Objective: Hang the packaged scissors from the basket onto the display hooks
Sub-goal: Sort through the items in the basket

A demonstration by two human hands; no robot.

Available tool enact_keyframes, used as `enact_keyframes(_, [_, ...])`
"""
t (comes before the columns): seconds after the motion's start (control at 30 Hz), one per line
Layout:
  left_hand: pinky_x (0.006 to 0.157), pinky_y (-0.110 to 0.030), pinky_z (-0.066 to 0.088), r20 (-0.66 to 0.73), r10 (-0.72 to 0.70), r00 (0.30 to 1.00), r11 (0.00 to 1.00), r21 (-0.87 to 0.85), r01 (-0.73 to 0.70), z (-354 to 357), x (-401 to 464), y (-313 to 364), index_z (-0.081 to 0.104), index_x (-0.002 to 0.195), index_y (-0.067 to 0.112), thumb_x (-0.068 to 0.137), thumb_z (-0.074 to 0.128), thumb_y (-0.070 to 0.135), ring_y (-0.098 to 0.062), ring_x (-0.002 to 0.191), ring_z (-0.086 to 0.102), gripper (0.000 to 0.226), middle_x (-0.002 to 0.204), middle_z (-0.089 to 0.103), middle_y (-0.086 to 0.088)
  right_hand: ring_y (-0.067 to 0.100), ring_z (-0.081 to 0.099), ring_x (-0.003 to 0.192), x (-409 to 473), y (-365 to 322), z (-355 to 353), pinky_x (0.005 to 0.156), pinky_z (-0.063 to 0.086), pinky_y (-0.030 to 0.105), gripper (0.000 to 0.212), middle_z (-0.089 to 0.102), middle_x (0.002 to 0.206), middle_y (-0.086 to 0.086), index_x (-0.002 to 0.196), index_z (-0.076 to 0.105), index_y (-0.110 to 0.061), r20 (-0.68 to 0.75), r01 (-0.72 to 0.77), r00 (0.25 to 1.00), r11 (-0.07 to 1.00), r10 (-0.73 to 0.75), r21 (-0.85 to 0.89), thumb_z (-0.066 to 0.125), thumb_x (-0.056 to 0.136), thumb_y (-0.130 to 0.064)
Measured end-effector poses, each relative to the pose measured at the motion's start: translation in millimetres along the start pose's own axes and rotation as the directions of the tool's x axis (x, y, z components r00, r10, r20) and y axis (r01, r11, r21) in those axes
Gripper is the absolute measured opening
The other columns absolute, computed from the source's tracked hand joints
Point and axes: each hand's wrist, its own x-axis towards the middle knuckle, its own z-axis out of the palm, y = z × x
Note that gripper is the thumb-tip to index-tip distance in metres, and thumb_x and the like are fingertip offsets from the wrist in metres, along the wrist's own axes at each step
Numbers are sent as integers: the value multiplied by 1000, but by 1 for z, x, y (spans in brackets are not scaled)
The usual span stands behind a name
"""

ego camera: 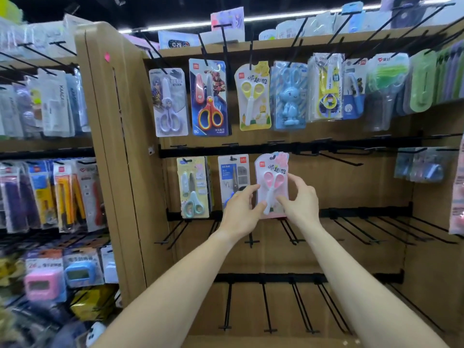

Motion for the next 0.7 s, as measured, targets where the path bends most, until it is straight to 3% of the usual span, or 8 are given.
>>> enact_keyframes(0.07, [108, -41, 51, 11, 34, 999, 998, 54, -35, -6, -17, -13, 44, 156, 35, 105, 60, 42, -17, 126, 60, 54, 144, 59, 3, 20, 56, 118, -20, 3, 3, 87, 46, 33, 64, 53, 137, 5, 147, 50, -34, -40, 55, 998, 996, -58, -68, 76, 89, -26])
enact_keyframes(0.17, [105, -36, 48, -1, 74, 997, 986, 150, -73, -25, -55, -39, 44, 155, 40, 106, 56, 42, -14, 128, 57, 51, 141, 56, 6, 15, 56, 120, -71, -6, 16, 93, 45, 30, 50, 58, 129, -2, 138, 58, -29, -38, 205, 978, 979, -205, 4, 76, 92, -25])
enact_keyframes(0.23, [102, -37, 49, -22, 74, 997, 977, 203, -68, -43, -90, -61, 46, 154, 39, 106, 56, 42, -14, 124, 57, 49, 138, 56, 7, 10, 59, 116, -111, -10, 35, 98, 47, 30, 45, 62, 124, -7, 134, 62, -28, 26, 272, 961, 959, -275, 80, 77, 91, -24])
enact_keyframes(0.33, [100, -35, 51, -19, 58, 998, 950, 309, -49, -71, -153, -102, 50, 153, 34, 106, 56, 40, -14, 125, 58, 47, 138, 57, 6, 0, 60, 114, -176, -13, 75, 98, 48, 22, 42, 65, 120, -10, 131, 64, -28, 190, 246, 939, 946, -287, 212, 77, 92, -23])
enact_keyframes(0.4, [98, -29, 47, -27, -5, 1000, 923, 384, 15, -90, -203, -134, 53, 151, 31, 106, 57, 38, -15, 123, 58, 46, 136, 59, 3, -1, 61, 114, -223, -12, 105, 98, 47, 18, 39, 67, 119, -11, 129, 65, -27, 321, 188, 906, 943, -275, 275, 76, 92, -22])
enact_keyframes(0.5, [99, -36, 50, -16, -151, 988, 867, 477, 140, -115, -284, -183, 56, 149, 26, 106, 54, 41, -22, 120, 60, 46, 133, 61, -1, -1, 63, 110, -294, -4, 151, 98, 47, 16, 38, 69, 117, -10, 128, 66, -26, 505, 86, 828, 945, -243, 315, 76, 92, -19])
enact_keyframes(0.63, [96, -42, 52, -46, -383, 922, 779, 520, 350, -130, -387, -235, 59, 146, 24, 105, 56, 39, -29, 117, 62, 44, 130, 62, -4, 4, 64, 113, -383, 27, 200, 99, 52, 33, 41, 69, 120, -13, 130, 63, -29, 701, -7, 691, 969, -175, 248, 76, 92, -22])
enact_keyframes(0.7, [97, -42, 51, -65, -476, 877, 742, 505, 440, -127, -429, -249, 60, 145, 24, 105, 58, 37, -29, 116, 62, 42, 129, 63, -5, 4, 63, 115, -420, 39, 212, 101, 51, 36, 40, 68, 123, -16, 131, 62, -29, 767, -60, 632, 980, -109, 189, 75, 94, -22])
